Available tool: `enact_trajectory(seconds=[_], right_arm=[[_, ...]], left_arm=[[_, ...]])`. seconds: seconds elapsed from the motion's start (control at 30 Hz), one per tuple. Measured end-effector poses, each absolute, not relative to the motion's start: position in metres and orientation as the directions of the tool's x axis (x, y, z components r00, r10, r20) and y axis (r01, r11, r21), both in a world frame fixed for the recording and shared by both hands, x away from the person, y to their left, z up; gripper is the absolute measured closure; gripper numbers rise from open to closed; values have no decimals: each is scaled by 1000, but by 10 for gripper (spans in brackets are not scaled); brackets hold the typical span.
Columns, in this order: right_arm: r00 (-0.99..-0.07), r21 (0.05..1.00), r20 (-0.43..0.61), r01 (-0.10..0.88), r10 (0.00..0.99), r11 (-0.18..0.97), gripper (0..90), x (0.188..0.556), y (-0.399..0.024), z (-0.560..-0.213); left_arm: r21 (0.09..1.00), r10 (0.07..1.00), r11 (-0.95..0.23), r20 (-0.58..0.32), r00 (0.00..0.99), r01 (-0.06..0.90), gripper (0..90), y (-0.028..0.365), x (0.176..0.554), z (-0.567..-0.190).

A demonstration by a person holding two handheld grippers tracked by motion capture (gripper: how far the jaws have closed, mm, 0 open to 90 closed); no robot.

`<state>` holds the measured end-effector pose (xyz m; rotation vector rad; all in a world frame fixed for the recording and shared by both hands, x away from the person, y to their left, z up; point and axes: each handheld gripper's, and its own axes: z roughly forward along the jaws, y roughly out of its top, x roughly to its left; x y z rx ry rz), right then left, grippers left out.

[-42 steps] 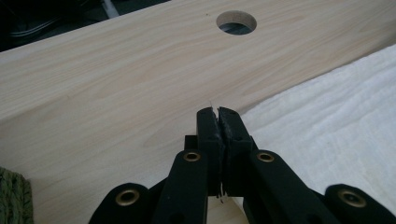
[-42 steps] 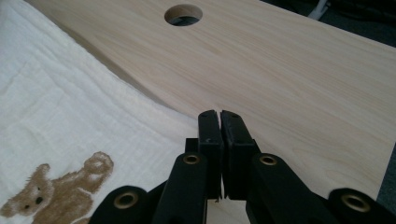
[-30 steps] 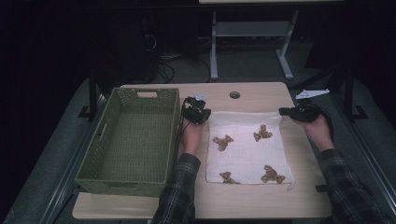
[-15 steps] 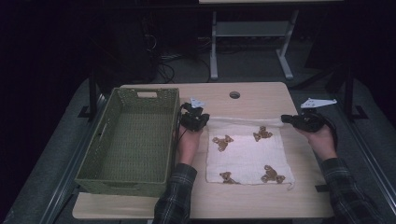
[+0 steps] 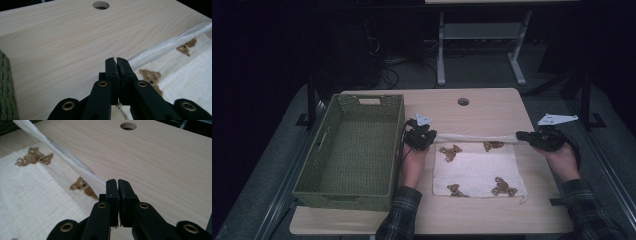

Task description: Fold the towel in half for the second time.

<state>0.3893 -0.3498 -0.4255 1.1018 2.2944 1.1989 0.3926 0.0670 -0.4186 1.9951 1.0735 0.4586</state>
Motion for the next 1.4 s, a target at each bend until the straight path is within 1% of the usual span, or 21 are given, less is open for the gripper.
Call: enact_trajectory(seconds=[0.43, 0.83, 1.07, 1.23, 1.4], right_arm=[[-662, 786, 72, 498, 746, 366, 870, 353, -356, -427], [-683, 773, 83, 504, 725, 386, 870, 323, -357, -432], [-704, 769, 82, 495, 705, 405, 870, 306, -356, -433], [-711, 773, 84, 489, 698, 405, 870, 295, -357, -433], [-721, 772, 83, 482, 687, 413, 870, 282, -357, -433]], left_arm=[[793, 799, -324, -63, 598, 516, 880, 67, 357, -425], [811, 799, -299, -76, 597, 504, 880, 71, 322, -426], [818, 804, -269, -101, 587, 509, 880, 75, 304, -429], [813, 807, -271, -100, 582, 515, 881, 75, 288, -430], [812, 803, -290, -80, 590, 506, 881, 75, 275, -428]])
